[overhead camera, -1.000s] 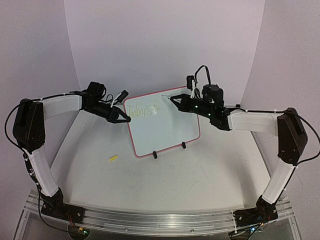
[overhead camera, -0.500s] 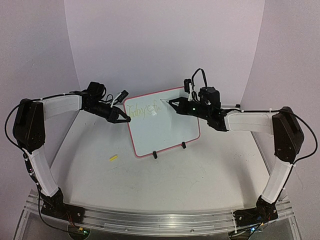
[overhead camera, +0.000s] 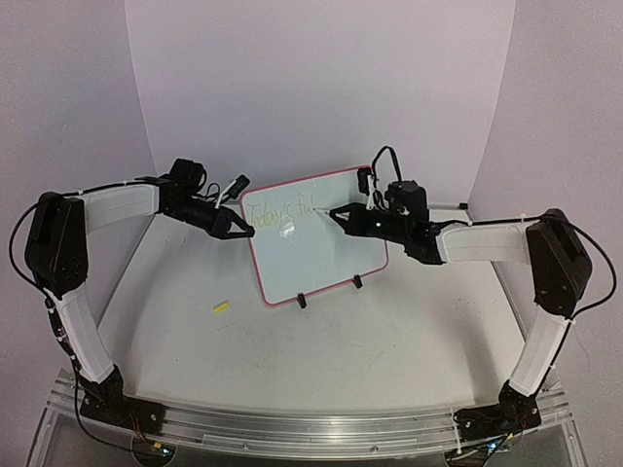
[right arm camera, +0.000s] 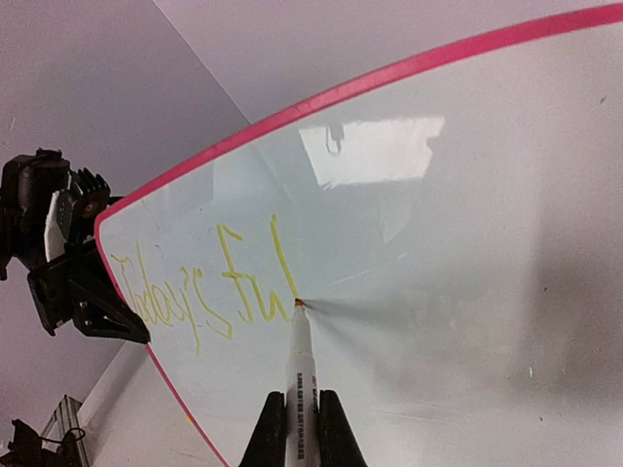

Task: Write a sentence on the whiteboard

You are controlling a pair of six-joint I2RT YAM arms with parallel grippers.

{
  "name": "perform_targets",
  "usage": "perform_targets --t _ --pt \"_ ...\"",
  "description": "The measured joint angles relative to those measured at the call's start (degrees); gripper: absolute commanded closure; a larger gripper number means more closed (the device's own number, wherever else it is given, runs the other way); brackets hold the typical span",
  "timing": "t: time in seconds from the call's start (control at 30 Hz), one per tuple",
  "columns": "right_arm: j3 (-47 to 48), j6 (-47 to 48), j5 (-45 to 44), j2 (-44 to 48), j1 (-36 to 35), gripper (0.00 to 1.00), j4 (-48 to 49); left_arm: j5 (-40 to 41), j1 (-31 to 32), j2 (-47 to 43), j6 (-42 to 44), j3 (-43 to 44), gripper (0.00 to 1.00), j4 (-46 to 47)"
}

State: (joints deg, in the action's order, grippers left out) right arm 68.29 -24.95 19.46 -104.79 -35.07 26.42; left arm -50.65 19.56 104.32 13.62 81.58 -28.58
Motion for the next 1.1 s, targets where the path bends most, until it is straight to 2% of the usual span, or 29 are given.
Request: perform_targets --t 0.57,1.1 --pt "-1.50 0.68 -2.14 3.09 0.00 1.00 -1.29 0.22 0.28 0.02 0.51 0.17 1.00 -0.43" --pt "2.86 1.37 -2.90 3.55 0.00 1.00 -1.27 0.22 0.28 0.02 0.53 0.17 1.00 -0.45"
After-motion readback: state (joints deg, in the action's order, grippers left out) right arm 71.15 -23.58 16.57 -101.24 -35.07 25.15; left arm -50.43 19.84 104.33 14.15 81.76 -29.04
